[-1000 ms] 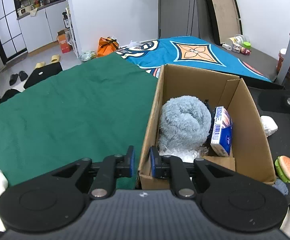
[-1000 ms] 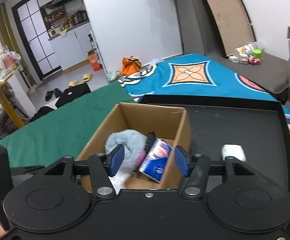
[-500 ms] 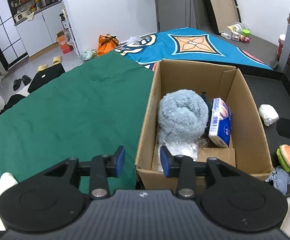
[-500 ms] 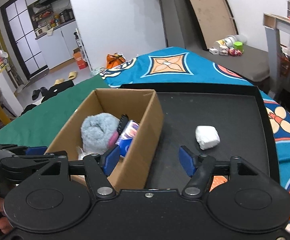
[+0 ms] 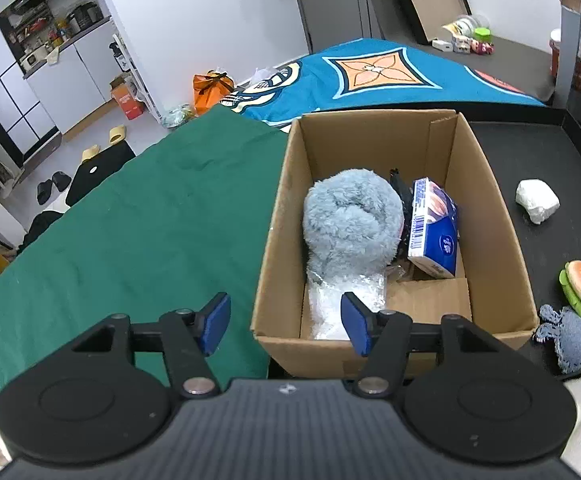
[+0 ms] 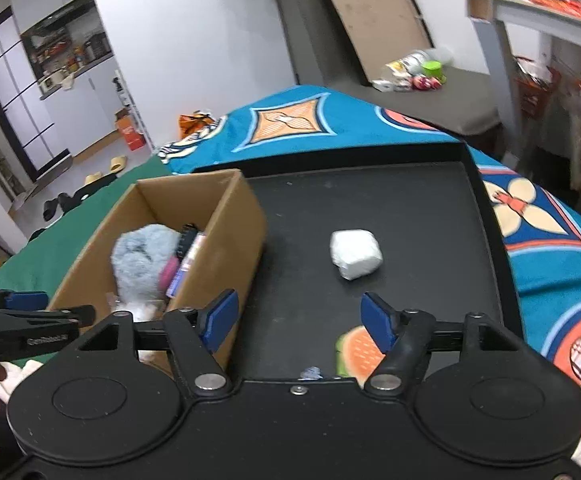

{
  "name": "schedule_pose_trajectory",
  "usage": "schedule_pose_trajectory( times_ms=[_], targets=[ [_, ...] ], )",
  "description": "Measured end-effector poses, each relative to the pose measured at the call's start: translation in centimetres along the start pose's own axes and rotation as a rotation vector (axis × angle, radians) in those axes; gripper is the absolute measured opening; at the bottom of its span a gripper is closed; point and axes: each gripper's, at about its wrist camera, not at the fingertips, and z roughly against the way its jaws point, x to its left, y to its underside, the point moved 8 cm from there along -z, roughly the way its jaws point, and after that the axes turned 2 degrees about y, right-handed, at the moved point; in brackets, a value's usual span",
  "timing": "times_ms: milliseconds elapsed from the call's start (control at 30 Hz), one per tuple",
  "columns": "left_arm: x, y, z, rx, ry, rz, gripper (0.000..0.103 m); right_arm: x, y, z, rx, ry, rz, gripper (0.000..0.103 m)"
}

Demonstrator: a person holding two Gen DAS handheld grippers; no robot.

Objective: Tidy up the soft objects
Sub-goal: 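Move the right gripper to the plush burger and grasp it, then carry the plush burger with the right gripper and release it into the box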

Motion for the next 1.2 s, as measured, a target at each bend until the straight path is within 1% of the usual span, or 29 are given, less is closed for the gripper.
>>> schedule_pose_trajectory(
  times_ms=[133,233,600,767,833,900,933,967,1067,1200],
  targets=[
    [-0.7,-0.3,-0.1,0.006,-0.016,-0.03,0.068,-1.7,0.8,-0.6,0.012,0.017,-0.023,0.074],
    [-1.3,-0.4,-0.2,0.007,-0.031,-0.051,0.07,-2.9,1.5,-1.3,0.028,0.031,-0.039,0.076],
    [-2.2,-0.9,-0.9,0.029,-0.091,-0.089,0.072,-5.6,3.8,-4.4,0.101,0.069,-0.05,0.078],
    [-2.1,-1.1,-1.4,0.049,-0.131,-0.104,0.072,-6.1,5.1,-5.7,0.167,0.067,-0.06,0.078],
    [-2.0,-1.1,-1.6,0.061,-0.146,-0.105,0.072,-6.0,5.4,-5.7,0.165,0.069,-0.052,0.077],
    [-1.9,-1.1,-1.6,0.067,-0.159,-0.109,0.072,-5.8,5.5,-5.6,0.163,0.076,-0.024,0.07],
    [-1.8,-1.1,-1.6,0.069,-0.161,-0.11,0.072,-5.6,5.5,-5.5,0.158,0.069,-0.018,0.058],
    [-1.8,-1.1,-1.6,0.072,-0.163,-0.109,0.072,-5.7,5.3,-5.5,0.154,0.063,-0.018,0.043],
    [-1.7,-1.2,-1.7,0.079,-0.177,-0.116,0.072,-6.2,5.1,-5.2,0.148,0.046,-0.051,0.036],
    [-1.6,-1.5,-1.5,0.074,-0.185,-0.13,0.072,-6.8,4.5,-4.6,0.127,0.035,-0.089,0.033]
  ],
)
